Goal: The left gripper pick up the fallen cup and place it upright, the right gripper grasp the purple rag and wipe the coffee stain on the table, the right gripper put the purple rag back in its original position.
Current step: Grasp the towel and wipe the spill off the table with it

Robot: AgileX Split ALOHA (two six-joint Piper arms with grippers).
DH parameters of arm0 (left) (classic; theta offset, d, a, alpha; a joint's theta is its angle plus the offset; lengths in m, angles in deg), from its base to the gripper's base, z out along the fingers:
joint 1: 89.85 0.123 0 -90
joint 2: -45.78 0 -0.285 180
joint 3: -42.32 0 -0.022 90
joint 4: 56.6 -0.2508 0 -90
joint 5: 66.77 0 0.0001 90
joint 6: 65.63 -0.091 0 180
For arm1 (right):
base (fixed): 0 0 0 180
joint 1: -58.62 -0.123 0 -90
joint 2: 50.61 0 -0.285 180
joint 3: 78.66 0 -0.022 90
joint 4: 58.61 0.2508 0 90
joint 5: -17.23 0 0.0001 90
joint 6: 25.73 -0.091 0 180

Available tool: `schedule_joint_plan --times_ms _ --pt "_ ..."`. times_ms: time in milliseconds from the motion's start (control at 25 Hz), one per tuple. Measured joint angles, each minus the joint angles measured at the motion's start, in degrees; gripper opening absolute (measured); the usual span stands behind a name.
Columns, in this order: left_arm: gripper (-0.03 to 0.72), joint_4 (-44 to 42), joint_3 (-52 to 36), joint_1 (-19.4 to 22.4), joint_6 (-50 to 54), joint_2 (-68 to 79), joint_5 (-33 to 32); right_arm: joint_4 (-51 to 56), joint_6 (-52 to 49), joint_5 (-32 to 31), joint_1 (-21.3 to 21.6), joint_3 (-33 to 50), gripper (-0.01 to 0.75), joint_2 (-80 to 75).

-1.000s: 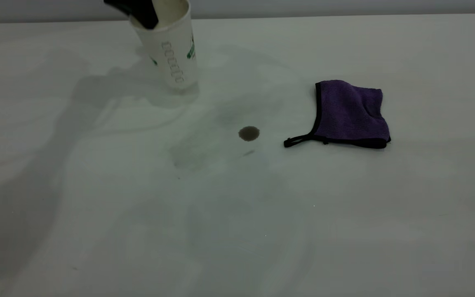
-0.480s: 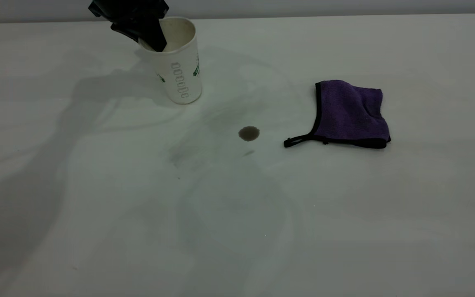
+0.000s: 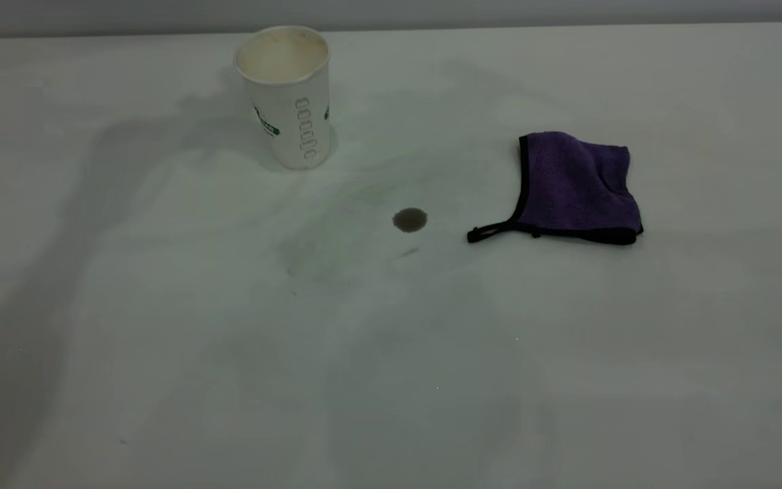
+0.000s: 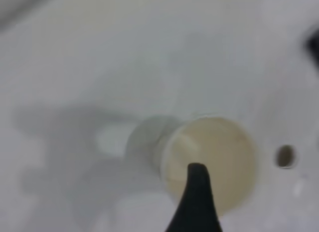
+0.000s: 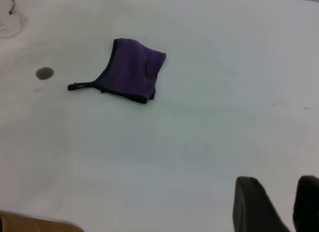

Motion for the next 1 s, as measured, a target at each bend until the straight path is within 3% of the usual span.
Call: schedule_joint_plan --times_ms 120,520,1000 --pt "0.668 -2.0 0.6 0.3 2.5 -5.9 -5.2 0.0 0.0 0.0 0.0 0.0 0.238 0.0" --pt "0.561 -15.9 -1.8 1.7 18.9 -22.9 -5.3 0.1 0.0 0.0 0.0 0.0 0.238 0.0" --pt "0.467 -21.3 -45.7 1.7 20.9 -56.2 -5.3 0.1 0.0 0.0 0.0 0.0 0.238 0.0"
